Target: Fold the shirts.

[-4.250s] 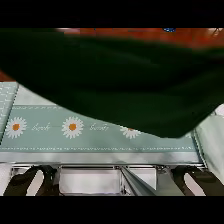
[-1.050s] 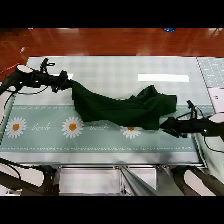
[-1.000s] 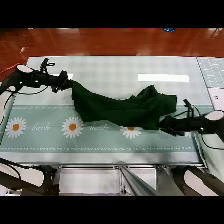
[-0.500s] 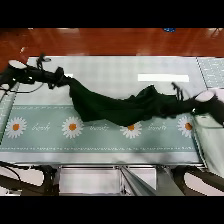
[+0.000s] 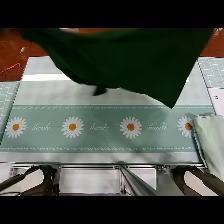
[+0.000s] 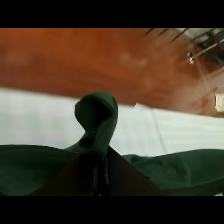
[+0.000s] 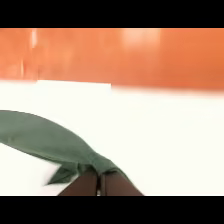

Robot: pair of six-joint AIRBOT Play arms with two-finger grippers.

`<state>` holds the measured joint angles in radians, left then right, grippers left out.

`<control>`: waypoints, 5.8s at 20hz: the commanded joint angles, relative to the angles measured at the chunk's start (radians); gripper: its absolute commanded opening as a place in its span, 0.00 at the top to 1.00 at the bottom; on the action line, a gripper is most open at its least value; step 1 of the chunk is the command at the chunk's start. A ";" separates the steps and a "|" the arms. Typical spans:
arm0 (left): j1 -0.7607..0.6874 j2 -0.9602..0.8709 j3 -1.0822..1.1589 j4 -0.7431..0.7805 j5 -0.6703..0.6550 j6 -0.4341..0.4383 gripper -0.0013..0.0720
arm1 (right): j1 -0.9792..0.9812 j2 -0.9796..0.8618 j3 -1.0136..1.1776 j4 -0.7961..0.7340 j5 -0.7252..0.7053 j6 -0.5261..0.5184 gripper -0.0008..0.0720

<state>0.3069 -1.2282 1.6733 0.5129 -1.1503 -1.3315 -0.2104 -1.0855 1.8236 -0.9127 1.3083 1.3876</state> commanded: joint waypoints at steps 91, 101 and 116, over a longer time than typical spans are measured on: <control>0.160 0.035 -1.213 0.323 0.047 0.049 0.96 | -0.127 -0.193 -1.250 0.178 -0.255 -0.180 0.96; 0.160 0.267 -0.435 0.086 -0.108 0.059 0.96 | -0.067 0.017 -0.381 0.111 -0.084 -0.061 0.96; -0.022 0.653 0.121 0.664 -0.106 -0.105 0.96 | -0.067 0.459 0.051 -0.333 0.175 0.129 0.96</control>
<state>0.3843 -0.6643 1.7744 0.9073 -1.2419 -1.3708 -0.2779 -0.6922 1.8641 -1.1698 1.3563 1.4845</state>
